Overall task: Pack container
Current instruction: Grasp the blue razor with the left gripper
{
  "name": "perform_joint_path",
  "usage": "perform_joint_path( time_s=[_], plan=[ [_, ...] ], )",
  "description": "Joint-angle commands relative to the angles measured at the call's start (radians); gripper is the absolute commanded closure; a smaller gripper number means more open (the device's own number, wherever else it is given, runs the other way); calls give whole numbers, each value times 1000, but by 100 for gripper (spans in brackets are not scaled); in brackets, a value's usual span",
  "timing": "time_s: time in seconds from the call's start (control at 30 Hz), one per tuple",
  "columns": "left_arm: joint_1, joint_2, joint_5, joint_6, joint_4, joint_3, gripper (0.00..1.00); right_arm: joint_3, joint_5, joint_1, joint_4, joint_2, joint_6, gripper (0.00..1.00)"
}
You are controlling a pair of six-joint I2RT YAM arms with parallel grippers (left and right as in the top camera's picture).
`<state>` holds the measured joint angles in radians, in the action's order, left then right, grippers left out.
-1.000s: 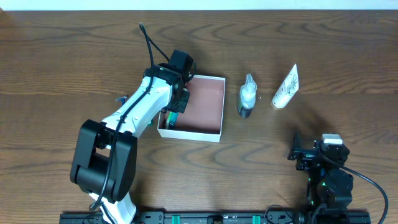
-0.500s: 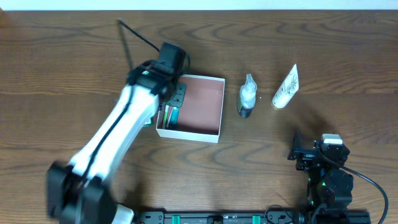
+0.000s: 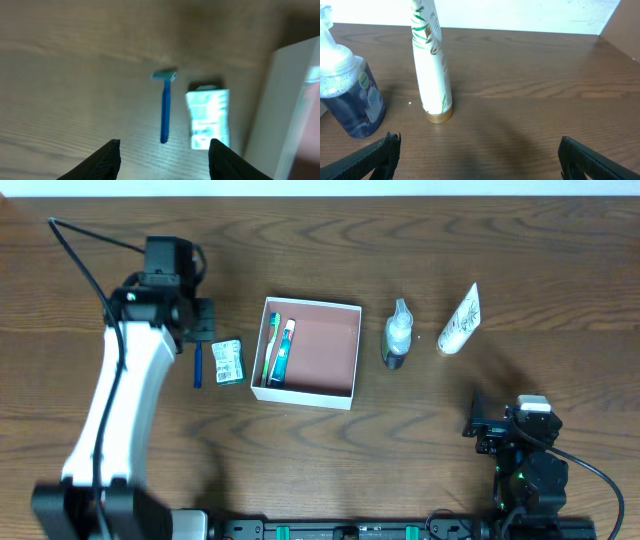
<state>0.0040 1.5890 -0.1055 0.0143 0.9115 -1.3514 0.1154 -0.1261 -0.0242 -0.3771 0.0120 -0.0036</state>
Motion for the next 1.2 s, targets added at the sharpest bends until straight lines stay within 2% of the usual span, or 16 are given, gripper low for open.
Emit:
perform_joint_path(
  time_s=[0.0,0.07,0.27,0.37,0.5,0.73,0.87,0.9,1.17],
  plan=[
    [66,105,119,91,0,18,43,-3,3,6,-1,-5,18,1],
    [93,170,136,126,-5,18,43,-3,3,6,-1,-5,18,1],
    [119,309,140,128,-32,18,44,-3,3,6,-1,-5,18,1],
    [118,352,148,127,-39,18,49,-3,3,6,-1,-5,18,1],
    [118,407,148,127,-38,18,50,-3,3,6,-1,-5,18,1],
    [118,484,147,127,-43,18,67,-3,3,6,-1,-5,18,1],
    [118,487,147,127,-55,18,92,-3,3,6,-1,-5,18,1],
    [118,484,147,127,-55,18,94,-3,3,6,-1,-5,18,1],
    [117,345,148,73,35,-37,94,-3,3,6,-1,-5,18,1]
  ],
)
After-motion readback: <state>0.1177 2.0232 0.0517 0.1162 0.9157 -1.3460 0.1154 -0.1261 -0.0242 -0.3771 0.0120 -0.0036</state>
